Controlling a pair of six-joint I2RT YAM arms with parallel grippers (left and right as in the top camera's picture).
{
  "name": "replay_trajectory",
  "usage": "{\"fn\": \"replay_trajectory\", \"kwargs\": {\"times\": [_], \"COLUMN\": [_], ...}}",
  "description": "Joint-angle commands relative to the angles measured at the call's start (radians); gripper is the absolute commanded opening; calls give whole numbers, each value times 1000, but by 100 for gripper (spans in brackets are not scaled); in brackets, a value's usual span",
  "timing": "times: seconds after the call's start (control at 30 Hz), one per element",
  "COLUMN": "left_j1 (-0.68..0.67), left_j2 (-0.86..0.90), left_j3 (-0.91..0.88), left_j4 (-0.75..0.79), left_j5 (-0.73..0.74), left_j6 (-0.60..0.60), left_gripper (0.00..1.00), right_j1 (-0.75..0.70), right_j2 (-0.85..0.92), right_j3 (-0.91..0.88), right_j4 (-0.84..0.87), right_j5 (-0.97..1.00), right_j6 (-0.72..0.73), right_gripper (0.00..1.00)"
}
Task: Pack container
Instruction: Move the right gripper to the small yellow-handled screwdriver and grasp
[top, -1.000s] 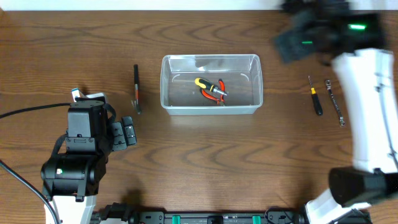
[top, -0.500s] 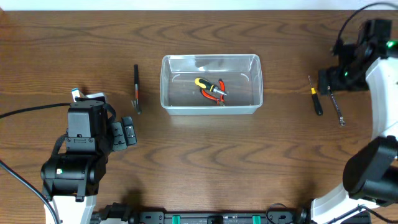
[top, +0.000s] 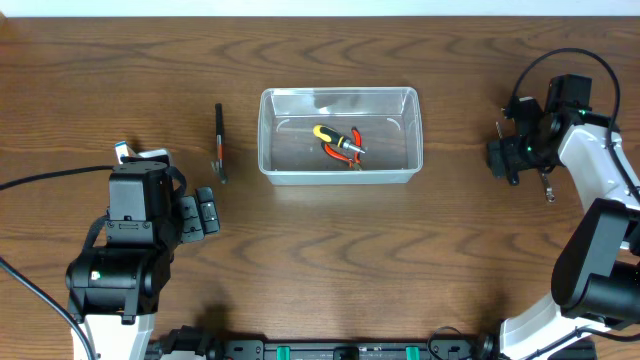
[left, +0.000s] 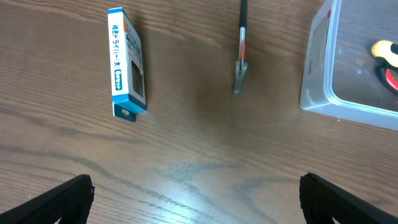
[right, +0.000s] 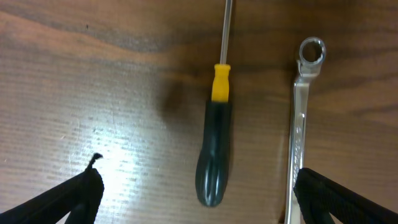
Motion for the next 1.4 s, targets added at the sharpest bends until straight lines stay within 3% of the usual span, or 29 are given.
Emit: {"fn": "replay_trajectory", "kwargs": {"times": [0.0,0.8,0.9,1.13,1.23,1.37], "left_j1": [-3,-3,-3,-3,-3,-3], "left_j2": [0,0,0,0,0,0], "left_j3": [18,18,18,18,18,18], "left_j4": [-3,-3,-3,-3,-3,-3], "left_j5": [-11,-11,-11,-11,-11,-11], "left_j6": [-2,-2,-2,-2,-2,-2], "left_gripper": [98,98,98,98,98,98], "right_j1": [2,8,8,8,8,8], "right_j2": [16,181,183,183,183,183], "right_j3": [-7,-7,-7,-7,-7,-7], "right_j4": [26,82,86,86,86,85], "right_j5": [-24,-23,-23,-23,-23,-23], "right_j6": [-19,-18,-18,-18,-18,-17], "right_gripper": [99,98,95,71,69,58]}}
